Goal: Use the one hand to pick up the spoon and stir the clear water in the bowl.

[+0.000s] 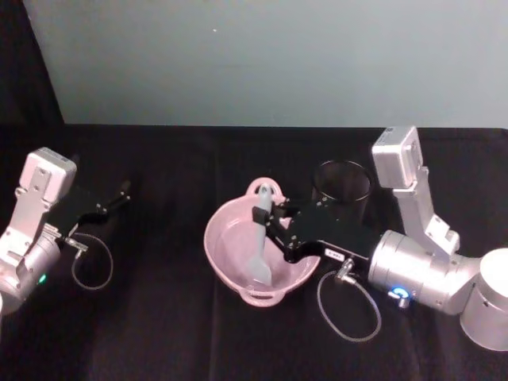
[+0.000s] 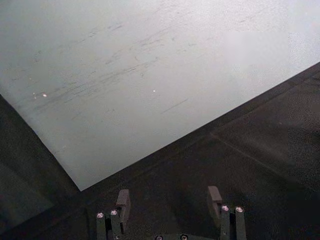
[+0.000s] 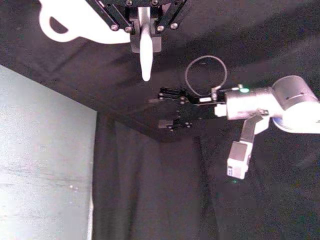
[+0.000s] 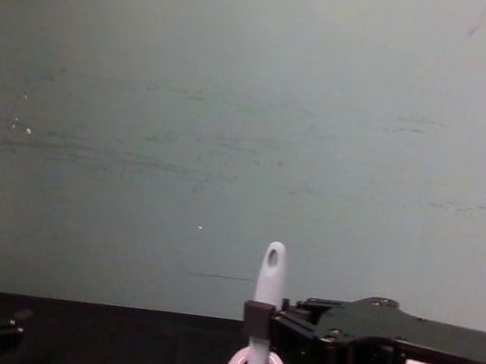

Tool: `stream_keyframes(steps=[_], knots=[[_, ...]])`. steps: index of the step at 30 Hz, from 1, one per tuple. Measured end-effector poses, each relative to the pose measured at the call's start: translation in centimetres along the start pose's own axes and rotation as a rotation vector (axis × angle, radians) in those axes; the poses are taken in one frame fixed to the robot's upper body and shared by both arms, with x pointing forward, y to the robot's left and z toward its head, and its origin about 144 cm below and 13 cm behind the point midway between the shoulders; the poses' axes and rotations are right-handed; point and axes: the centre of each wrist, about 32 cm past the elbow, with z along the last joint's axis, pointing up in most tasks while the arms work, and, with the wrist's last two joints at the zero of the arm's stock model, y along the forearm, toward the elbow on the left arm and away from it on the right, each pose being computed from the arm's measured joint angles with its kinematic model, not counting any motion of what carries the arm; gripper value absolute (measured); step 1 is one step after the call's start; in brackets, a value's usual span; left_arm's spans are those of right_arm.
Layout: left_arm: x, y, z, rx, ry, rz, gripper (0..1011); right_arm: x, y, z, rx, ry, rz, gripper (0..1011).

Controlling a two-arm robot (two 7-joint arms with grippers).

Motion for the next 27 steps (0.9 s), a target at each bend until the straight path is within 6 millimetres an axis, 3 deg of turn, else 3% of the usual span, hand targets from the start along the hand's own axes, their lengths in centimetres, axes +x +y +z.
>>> stream_keyframes(steps=[17,27], knots=[[0.0,0.0,0.0,0.0,0.0,0.0,1011,0.3,4.2,-1.3,0.083,-0.011,-0.042,111],[0.0,0.0,0.0,0.0,0.0,0.0,1011,1.6,4.8,-2.0,0.109,-0.028,-0.167,111]])
